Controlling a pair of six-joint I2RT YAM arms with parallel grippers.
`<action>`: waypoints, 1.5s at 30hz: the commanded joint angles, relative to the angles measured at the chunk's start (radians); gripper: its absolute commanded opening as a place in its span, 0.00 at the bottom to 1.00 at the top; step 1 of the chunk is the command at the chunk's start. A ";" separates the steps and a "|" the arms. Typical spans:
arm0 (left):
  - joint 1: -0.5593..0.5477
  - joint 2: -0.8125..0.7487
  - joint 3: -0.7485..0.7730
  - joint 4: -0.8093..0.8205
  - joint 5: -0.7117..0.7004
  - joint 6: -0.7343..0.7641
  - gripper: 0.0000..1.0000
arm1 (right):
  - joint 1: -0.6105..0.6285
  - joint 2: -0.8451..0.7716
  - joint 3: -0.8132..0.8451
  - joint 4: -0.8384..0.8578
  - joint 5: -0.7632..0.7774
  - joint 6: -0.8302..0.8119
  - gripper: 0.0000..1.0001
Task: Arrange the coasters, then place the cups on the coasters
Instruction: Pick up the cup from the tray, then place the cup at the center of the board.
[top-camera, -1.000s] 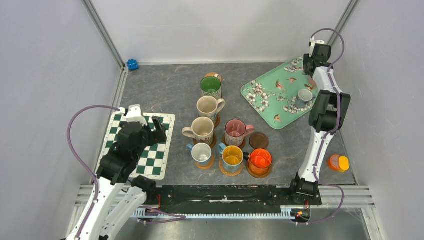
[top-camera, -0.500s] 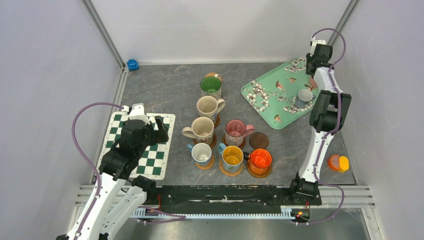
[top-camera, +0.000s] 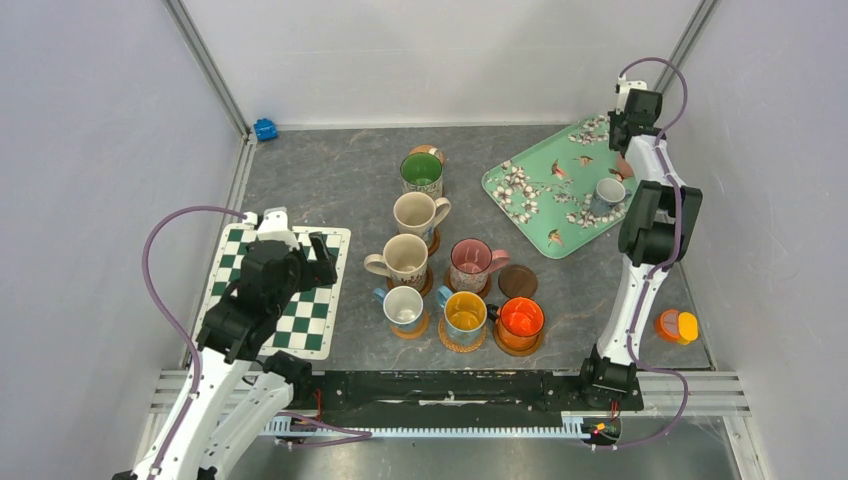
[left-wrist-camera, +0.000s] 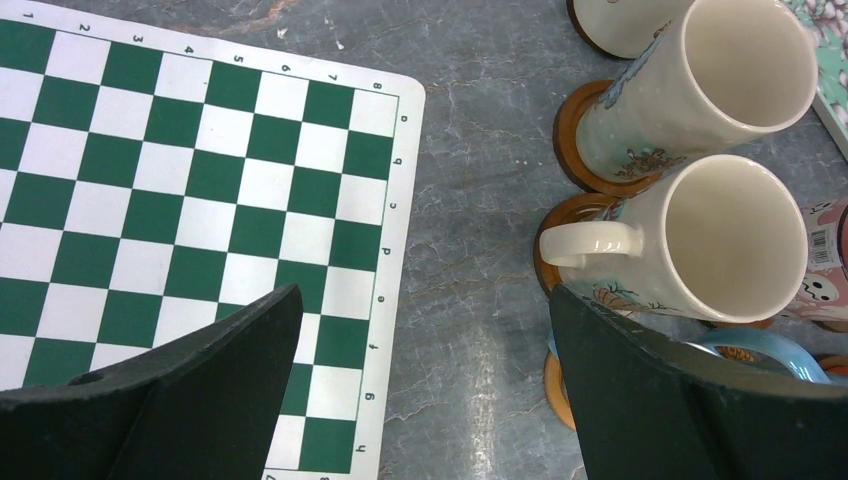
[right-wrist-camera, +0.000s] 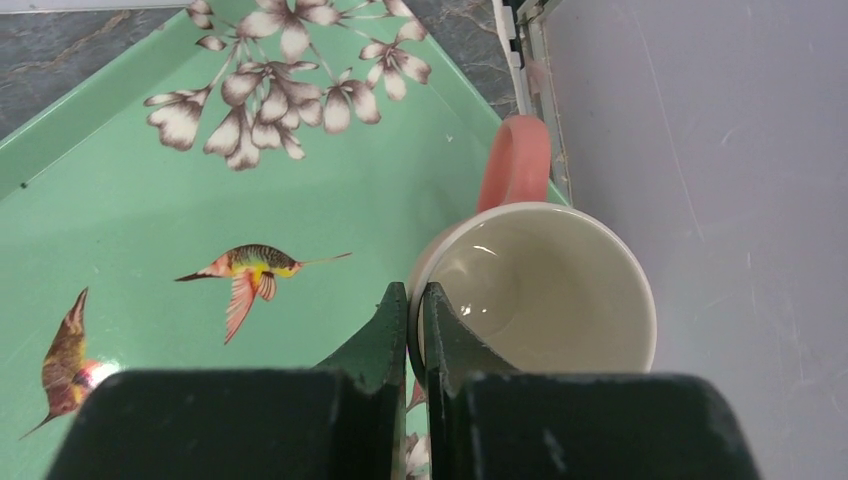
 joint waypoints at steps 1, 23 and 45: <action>-0.004 -0.013 0.009 0.032 0.000 0.015 1.00 | 0.000 -0.122 -0.008 0.043 -0.079 0.008 0.00; -0.005 -0.105 -0.003 0.047 -0.005 0.015 1.00 | 0.279 -0.394 -0.173 0.043 -0.190 0.027 0.00; -0.005 -0.033 -0.004 0.052 -0.011 0.011 1.00 | 0.627 -0.203 -0.077 0.333 -0.308 -0.122 0.00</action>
